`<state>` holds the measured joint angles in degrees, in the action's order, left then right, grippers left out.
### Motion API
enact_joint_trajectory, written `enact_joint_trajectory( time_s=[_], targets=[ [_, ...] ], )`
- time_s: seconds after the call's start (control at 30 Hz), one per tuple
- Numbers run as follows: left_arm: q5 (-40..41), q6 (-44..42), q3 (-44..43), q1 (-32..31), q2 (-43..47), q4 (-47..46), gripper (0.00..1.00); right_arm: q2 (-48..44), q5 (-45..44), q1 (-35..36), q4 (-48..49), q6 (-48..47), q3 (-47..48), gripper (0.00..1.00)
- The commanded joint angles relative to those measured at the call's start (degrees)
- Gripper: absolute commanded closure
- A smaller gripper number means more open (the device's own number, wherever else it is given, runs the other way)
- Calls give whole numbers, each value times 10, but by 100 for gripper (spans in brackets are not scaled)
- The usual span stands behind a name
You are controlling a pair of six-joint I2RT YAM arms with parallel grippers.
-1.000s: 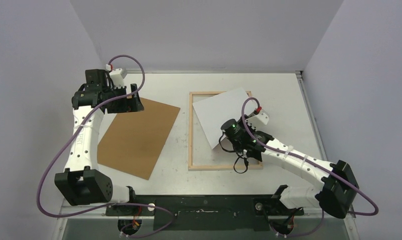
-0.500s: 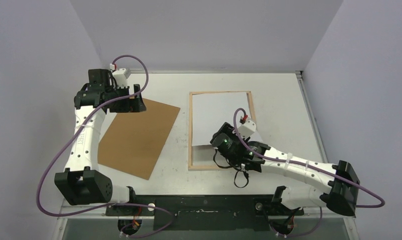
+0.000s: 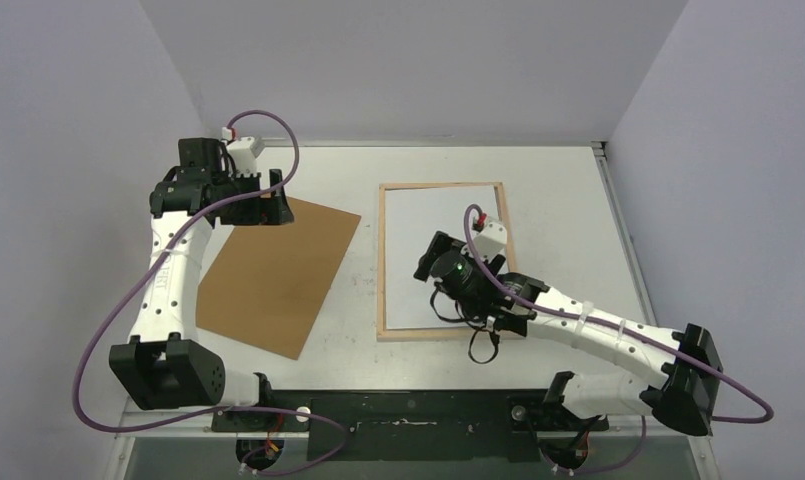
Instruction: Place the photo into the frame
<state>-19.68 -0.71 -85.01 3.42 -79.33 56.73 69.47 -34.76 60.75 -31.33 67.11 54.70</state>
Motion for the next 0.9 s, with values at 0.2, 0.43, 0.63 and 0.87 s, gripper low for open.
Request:
enact_joint_trajectory(
  time_s=[0.2, 0.43, 0.63, 0.87],
  targets=[
    [11, -27, 16, -26, -24, -21, 14, 71, 52, -242, 171, -292, 95, 5],
    [20, -37, 6, -30, -46, -13, 14, 250, 65, -293, 184, -365, 240, 8],
    [45, -94, 24, -9, -66, -5, 11, 275, 129, -241, 238, -358, 256, 4],
    [87, -179, -17, 106, -183, -6, 11, 353, 165, -112, 241, -287, 310, 1]
  ],
)
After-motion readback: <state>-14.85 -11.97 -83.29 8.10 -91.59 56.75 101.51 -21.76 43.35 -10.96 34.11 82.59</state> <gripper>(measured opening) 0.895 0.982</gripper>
